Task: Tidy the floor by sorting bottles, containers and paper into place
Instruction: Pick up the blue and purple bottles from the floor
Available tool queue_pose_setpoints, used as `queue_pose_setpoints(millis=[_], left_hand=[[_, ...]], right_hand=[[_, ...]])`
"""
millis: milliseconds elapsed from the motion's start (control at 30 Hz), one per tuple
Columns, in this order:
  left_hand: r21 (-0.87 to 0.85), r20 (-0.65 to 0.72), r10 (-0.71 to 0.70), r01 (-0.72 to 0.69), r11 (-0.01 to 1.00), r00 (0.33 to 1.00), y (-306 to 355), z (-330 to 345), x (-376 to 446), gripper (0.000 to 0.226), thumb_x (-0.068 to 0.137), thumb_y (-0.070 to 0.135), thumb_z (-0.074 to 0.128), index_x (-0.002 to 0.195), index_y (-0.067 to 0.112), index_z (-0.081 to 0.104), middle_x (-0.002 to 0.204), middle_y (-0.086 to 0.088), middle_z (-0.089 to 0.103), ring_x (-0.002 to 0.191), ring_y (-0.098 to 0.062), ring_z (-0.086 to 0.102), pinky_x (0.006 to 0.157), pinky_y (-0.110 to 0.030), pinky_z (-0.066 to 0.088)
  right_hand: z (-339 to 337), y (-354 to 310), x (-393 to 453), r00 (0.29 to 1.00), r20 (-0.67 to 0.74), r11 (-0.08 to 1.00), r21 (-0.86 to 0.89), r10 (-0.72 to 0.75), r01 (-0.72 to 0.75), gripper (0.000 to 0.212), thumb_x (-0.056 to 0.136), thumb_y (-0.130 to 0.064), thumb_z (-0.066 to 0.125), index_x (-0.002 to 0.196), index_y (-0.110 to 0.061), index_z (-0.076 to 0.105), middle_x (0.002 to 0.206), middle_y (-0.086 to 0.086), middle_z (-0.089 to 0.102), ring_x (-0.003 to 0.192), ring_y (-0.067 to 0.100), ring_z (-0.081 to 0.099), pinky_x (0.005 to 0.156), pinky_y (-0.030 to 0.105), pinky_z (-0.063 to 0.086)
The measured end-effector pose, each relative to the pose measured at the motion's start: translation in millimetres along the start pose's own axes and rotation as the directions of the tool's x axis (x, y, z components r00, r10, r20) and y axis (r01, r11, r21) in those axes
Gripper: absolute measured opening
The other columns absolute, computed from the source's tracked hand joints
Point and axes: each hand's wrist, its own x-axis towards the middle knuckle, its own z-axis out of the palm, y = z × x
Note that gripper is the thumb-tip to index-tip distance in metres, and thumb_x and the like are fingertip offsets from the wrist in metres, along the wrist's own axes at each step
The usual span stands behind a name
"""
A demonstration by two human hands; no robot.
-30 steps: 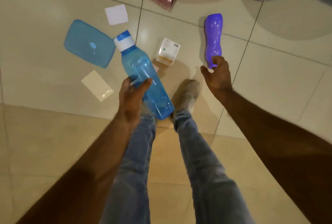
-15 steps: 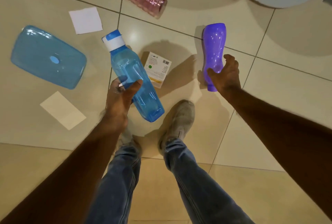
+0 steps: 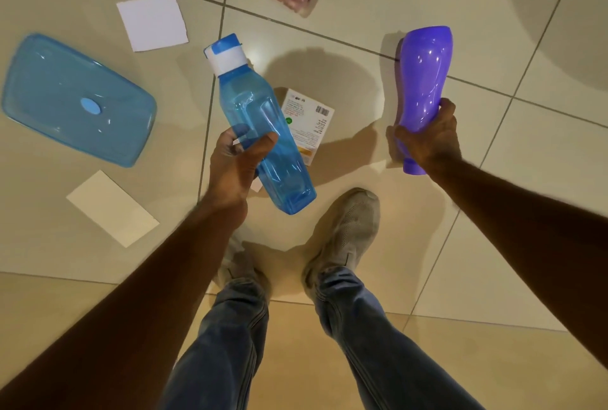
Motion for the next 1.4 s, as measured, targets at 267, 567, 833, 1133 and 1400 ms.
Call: queue_pose_setpoints(millis=[267, 567, 833, 1133, 1400], left_hand=[[-0.013, -0.017, 0.014, -0.014, 1.000, 1.000, 33, -6, -36, 0.039, 0.089, 0.016, 0.077, 0.123, 0.024, 0.060, 0.101, 0.013, 0.078, 0.095, -0.007, 0.076, 0.066, -0.018, 0.058], [-0.061, -0.094, -0.001, -0.005, 0.998, 0.996, 122, -23, -129, 0.055, 0.090, 0.018, 0.076, 0.138, 0.011, 0.052, 0.127, -0.010, 0.070, 0.111, -0.022, 0.071, 0.084, -0.029, 0.060], [-0.120, -0.132, 0.106, -0.122, 0.985, 0.986, 218, -36, -199, 0.055, 0.087, 0.014, 0.078, 0.136, 0.009, 0.054, 0.130, -0.013, 0.068, 0.117, -0.027, 0.068, 0.099, -0.040, 0.057], [-0.254, -0.091, 0.239, -0.254, 0.933, 0.967, 307, -43, -255, 0.049, 0.090, 0.018, 0.075, 0.136, 0.018, 0.058, 0.113, -0.002, 0.072, 0.091, -0.010, 0.070, 0.078, -0.027, 0.056], [-0.226, -0.055, 0.449, -0.449, 0.864, 0.892, 409, -11, -249, 0.029, 0.091, 0.028, 0.075, 0.119, 0.024, 0.070, 0.097, 0.007, 0.078, 0.078, -0.004, 0.073, 0.062, -0.022, 0.055]], right_hand=[[-15, -38, -46, 1.000, -0.012, 0.998, 0.069, -0.010, 0.010, 0.092, 0.071, -0.032, 0.091, 0.144, -0.017, 0.039, 0.128, 0.008, 0.054, 0.107, 0.026, 0.065, 0.082, 0.036, 0.063], [-54, -137, -150, 0.993, 0.048, 0.948, 0.306, -0.108, 0.088, 0.073, 0.077, -0.019, 0.089, 0.134, -0.019, 0.044, 0.126, 0.012, 0.054, 0.096, 0.016, 0.063, 0.053, 0.007, 0.048], [-104, -238, -233, 0.958, 0.101, 0.886, 0.418, -0.267, 0.203, 0.070, 0.071, -0.029, 0.084, 0.131, -0.025, 0.049, 0.120, 0.015, 0.060, 0.097, 0.041, 0.067, 0.060, 0.034, 0.055], [-174, -338, -303, 0.898, -0.061, 0.816, 0.393, -0.436, 0.423, 0.055, 0.067, -0.034, 0.082, 0.117, -0.039, 0.060, 0.108, -0.005, 0.057, 0.081, 0.034, 0.064, 0.058, 0.032, 0.054], [-240, -431, -257, 0.849, -0.206, 0.816, 0.241, -0.487, 0.526, 0.075, 0.069, -0.043, 0.080, 0.136, -0.036, 0.050, 0.121, -0.007, 0.039, 0.099, -0.003, 0.057, 0.068, 0.034, 0.063]])
